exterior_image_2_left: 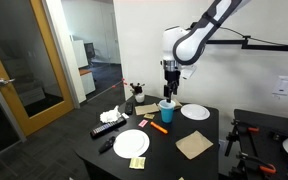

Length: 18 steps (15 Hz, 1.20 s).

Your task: Move the blue cup to the left and put the orange marker inside it

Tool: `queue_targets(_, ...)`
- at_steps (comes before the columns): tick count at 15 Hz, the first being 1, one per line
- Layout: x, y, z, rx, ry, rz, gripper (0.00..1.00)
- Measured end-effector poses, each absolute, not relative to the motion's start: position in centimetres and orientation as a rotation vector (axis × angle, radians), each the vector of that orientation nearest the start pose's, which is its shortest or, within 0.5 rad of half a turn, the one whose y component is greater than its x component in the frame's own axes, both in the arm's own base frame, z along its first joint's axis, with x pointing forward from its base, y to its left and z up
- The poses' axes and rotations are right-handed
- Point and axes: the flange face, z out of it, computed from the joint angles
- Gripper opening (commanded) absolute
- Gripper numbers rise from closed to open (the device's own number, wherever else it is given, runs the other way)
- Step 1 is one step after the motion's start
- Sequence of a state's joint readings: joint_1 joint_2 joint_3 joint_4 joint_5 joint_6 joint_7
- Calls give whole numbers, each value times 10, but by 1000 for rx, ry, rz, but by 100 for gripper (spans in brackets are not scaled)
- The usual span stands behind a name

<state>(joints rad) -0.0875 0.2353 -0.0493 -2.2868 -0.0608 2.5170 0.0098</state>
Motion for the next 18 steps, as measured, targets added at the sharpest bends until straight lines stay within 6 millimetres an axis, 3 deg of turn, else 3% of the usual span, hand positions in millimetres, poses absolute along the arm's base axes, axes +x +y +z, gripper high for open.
queue_targets(13, 563, -77, 207, -3188, 118, -6, 100)
queue_targets(18, 567, -77, 203, -3189, 118, -5, 100)
